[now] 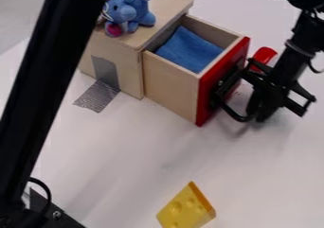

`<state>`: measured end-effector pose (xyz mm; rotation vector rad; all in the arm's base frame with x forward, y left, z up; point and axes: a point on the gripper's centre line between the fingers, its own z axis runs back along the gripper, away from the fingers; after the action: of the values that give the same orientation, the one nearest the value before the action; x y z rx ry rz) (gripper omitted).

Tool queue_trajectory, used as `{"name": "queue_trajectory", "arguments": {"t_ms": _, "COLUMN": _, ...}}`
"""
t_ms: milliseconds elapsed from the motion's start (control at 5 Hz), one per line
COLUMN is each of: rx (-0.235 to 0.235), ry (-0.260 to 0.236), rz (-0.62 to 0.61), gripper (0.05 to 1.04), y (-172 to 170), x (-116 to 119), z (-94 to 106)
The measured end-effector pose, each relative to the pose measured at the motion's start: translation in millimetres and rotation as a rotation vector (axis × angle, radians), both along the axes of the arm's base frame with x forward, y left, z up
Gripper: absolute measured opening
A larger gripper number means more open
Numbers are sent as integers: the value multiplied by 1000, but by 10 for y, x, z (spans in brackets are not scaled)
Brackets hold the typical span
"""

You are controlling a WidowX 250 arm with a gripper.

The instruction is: Closed the drawer.

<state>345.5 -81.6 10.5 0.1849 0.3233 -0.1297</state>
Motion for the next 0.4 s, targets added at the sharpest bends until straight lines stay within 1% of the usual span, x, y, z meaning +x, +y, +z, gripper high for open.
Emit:
{"name": "queue_trajectory", "arguments": {"t_ms": 200, "rx": 10, "ry": 4, "rz": 82, "gripper": 123, "y": 310, "x": 50, "z": 11}}
{"name": "queue_trajectory", "arguments": {"t_ms": 400, "rx": -1, "ry": -18, "rz": 137, "gripper": 123, "y": 428, "x": 139, "z": 75}}
